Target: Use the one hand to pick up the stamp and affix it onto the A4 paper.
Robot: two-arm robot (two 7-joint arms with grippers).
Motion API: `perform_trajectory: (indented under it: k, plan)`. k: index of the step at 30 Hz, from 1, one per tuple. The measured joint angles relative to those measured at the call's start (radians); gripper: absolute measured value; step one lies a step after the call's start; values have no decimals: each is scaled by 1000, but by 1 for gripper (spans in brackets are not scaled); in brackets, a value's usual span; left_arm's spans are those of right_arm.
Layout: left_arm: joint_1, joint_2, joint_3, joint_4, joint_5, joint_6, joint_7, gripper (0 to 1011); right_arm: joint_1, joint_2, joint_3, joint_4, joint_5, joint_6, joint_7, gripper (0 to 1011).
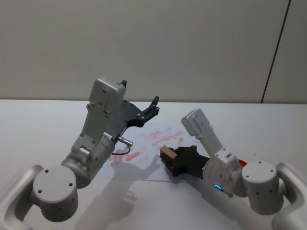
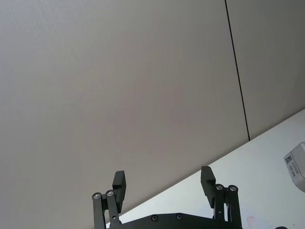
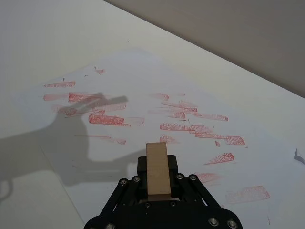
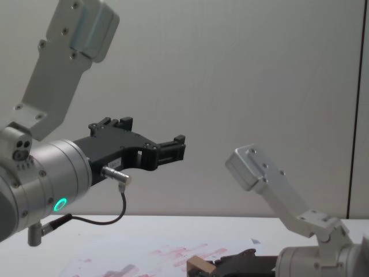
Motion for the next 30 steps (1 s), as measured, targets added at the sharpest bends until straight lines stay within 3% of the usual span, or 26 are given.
perform_trajectory:
  k: [12,18,24,30]
  plan:
    - [0,0,0,0,0,0,0,1003,20,-10,4,31,19,-68,-20,220]
    - [0,0,0,0,0,0,0,1003,44,-20,17,20,54,-118,-31,220]
    - [0,0,0,0,0,0,0,1003,49,-14,38,-48,108,-134,-47,220]
    - [0,0,0,0,0,0,0,1002,12,23,67,-161,166,-100,-73,220]
